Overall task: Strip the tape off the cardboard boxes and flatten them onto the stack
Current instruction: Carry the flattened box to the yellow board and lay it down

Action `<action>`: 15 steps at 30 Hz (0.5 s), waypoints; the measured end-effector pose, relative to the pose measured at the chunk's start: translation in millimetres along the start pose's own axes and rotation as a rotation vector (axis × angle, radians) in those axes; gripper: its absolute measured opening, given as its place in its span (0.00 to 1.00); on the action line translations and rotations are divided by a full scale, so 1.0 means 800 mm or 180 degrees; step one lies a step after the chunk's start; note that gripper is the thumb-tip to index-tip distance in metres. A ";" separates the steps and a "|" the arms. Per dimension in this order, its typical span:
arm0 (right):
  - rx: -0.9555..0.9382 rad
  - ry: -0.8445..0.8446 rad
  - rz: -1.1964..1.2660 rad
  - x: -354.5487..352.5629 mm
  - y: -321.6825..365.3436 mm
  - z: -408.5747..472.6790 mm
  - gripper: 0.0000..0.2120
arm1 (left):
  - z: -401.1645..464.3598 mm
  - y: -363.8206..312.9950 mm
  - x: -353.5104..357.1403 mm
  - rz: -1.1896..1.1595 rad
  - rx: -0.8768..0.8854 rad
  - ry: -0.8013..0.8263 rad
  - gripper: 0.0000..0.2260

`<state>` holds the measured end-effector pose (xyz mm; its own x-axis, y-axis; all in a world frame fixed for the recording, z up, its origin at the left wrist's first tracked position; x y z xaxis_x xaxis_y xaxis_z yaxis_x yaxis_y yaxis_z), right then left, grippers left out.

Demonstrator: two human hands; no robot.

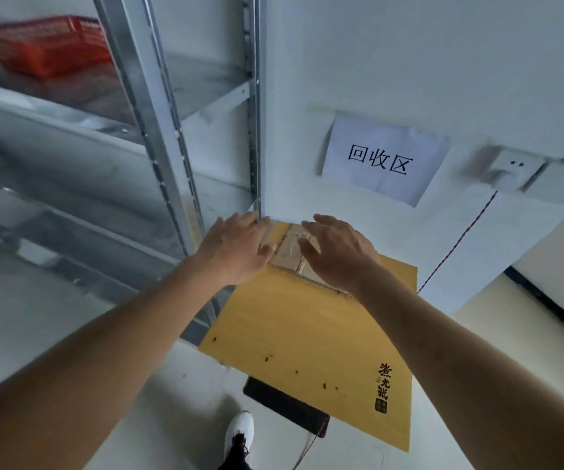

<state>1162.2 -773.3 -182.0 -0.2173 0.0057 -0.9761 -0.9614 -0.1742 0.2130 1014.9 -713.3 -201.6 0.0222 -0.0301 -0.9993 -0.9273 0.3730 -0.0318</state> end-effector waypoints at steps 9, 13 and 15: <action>-0.0845 -0.0386 -0.0168 -0.099 0.188 0.014 0.27 | -0.106 0.138 -0.142 -0.0070 -0.0576 -0.0542 0.28; -0.1169 -0.0569 -0.0197 -0.124 0.272 0.052 0.27 | -0.123 0.219 -0.184 -0.0088 -0.0813 -0.0736 0.28; -0.1275 -0.0619 -0.0222 -0.133 0.314 0.076 0.26 | -0.124 0.264 -0.203 -0.0106 -0.0908 -0.0795 0.29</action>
<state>933.8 -757.7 -22.1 -0.2188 0.2091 -0.9531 -0.8420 -0.5340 0.0762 778.7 -721.8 -44.0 0.1118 0.2023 -0.9729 -0.9905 0.1014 -0.0927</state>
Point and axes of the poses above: each hand's wrist, its own z-axis towards the middle knuckle, its own x-axis out of the palm, y = z × x, the point moved 9 cm from there along z, towards the middle knuckle, and after that the axes turned 13 degrees about -x, right-handed, at the moved point
